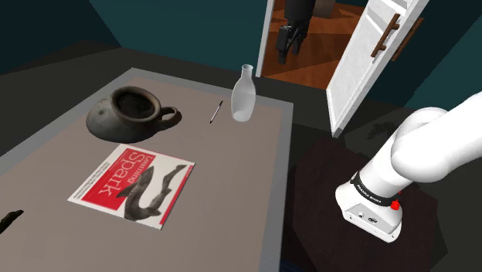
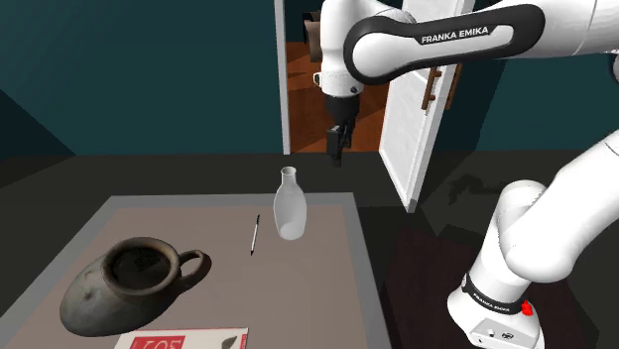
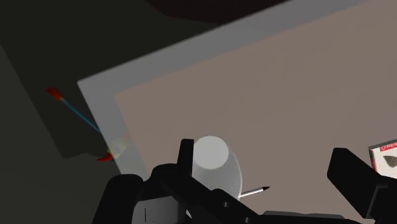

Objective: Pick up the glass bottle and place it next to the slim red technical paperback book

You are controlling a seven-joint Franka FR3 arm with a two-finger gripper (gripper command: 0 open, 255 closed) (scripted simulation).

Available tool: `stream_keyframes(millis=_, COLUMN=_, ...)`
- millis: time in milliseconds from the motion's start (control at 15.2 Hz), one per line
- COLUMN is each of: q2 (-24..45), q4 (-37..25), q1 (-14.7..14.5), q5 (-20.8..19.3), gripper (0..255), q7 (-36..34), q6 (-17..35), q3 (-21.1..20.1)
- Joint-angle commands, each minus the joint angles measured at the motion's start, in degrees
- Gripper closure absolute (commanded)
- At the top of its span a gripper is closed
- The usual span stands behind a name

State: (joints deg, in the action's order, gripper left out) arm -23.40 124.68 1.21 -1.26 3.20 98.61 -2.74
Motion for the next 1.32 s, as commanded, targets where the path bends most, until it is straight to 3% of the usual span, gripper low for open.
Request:
stream_keyframes(millis=0, q2=4.8, q4=-2.6, q1=0.1, q5=0.1, gripper=0, q7=0.1, q6=2.2, q3=0.1)
stream_keyframes(millis=792, q2=30.8, q4=-21.0, q1=0.7, q5=1.2, gripper=0, q7=1.5, q6=9.4, q3=0.8)
stream_keyframes(millis=1254, q2=31.8, q4=-16.8, q1=0.7, q5=1.1, gripper=0, q7=1.5, q6=14.6, q3=0.8)
